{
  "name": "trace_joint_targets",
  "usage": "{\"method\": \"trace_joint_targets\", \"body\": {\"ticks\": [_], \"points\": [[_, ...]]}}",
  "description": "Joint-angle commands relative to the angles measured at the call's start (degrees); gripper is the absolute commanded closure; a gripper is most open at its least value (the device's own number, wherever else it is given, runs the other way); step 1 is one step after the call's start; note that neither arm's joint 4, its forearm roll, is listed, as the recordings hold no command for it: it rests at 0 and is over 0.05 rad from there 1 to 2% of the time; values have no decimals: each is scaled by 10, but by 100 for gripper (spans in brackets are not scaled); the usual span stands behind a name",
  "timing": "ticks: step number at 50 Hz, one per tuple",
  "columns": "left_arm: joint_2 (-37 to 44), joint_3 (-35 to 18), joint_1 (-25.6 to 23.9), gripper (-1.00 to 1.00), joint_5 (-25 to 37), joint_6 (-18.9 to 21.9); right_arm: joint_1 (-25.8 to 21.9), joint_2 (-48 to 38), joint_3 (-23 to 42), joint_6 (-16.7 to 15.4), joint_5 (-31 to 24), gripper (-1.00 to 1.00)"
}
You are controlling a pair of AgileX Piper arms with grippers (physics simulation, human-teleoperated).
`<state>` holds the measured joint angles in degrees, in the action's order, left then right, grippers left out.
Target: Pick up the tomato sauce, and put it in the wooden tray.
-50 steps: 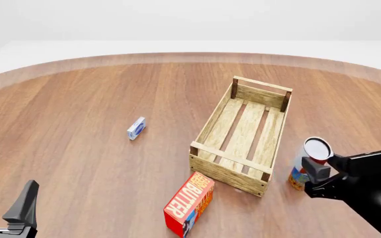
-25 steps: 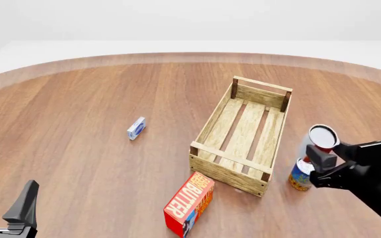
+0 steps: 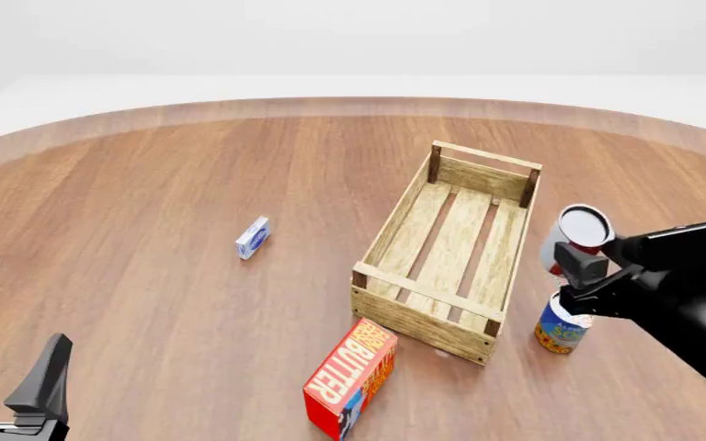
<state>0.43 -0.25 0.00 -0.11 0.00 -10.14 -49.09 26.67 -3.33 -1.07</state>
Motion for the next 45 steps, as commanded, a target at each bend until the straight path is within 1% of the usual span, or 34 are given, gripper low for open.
{"method": "trace_joint_targets", "body": {"ticks": [1,19,45], "points": [[0,0,0,-100,0,0,-6,-43,19,11,32,100],[0,0,0,-100,0,0,-15,-115,37,14,81,100],[0,0,0,-100,0,0,-18,-199,65,17,133,100]]}}
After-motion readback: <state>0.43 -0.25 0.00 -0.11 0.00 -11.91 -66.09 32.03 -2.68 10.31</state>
